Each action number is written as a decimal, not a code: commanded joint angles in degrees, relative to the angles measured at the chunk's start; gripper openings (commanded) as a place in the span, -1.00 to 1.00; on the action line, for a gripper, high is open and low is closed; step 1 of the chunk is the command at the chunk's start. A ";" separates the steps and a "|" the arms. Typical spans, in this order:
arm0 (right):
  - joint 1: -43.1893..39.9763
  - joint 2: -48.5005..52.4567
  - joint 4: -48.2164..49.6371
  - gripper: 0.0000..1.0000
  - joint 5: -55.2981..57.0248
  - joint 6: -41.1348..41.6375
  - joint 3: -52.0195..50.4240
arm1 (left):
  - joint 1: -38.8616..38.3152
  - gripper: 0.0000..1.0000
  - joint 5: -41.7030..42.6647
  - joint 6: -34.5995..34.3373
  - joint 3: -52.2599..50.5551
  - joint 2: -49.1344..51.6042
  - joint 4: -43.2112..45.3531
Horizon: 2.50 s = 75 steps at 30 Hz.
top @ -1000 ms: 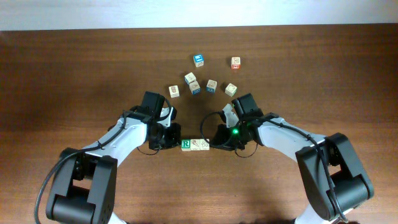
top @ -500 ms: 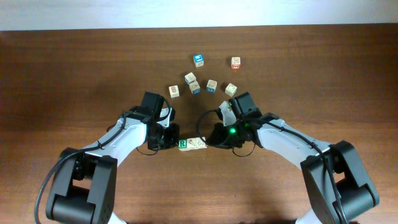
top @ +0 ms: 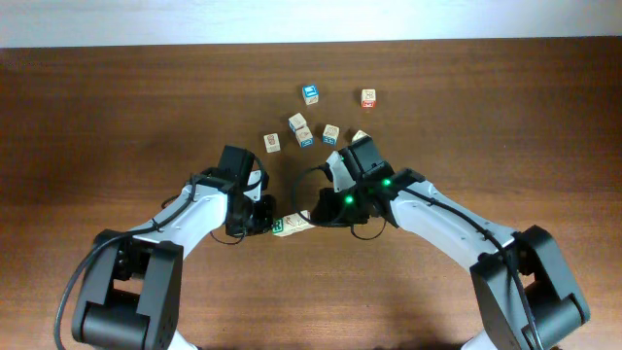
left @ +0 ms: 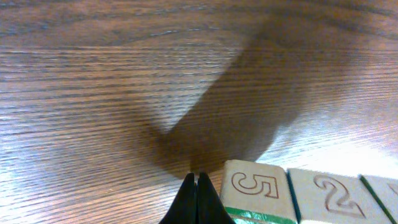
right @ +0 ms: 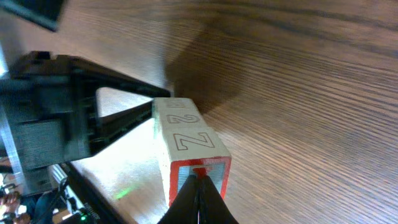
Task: Rotate 3 blocks
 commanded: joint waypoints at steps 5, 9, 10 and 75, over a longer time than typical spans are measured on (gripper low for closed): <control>4.48 -0.61 0.15 -0.91 -2.27 0.66 1.31 | -1.22 -1.00 7.98 -0.81 0.33 0.26 0.98; 4.76 -0.61 0.09 -0.92 -2.05 0.94 1.49 | -1.22 -1.00 8.15 -0.79 0.33 0.26 0.96; 4.76 -0.61 -0.09 -0.91 -2.05 0.94 1.57 | -1.22 -1.00 8.15 -0.79 0.33 0.26 0.96; -24.57 -96.78 23.58 0.96 28.87 -37.55 -51.91 | 13.11 0.98 -29.14 10.69 25.31 -33.14 -24.41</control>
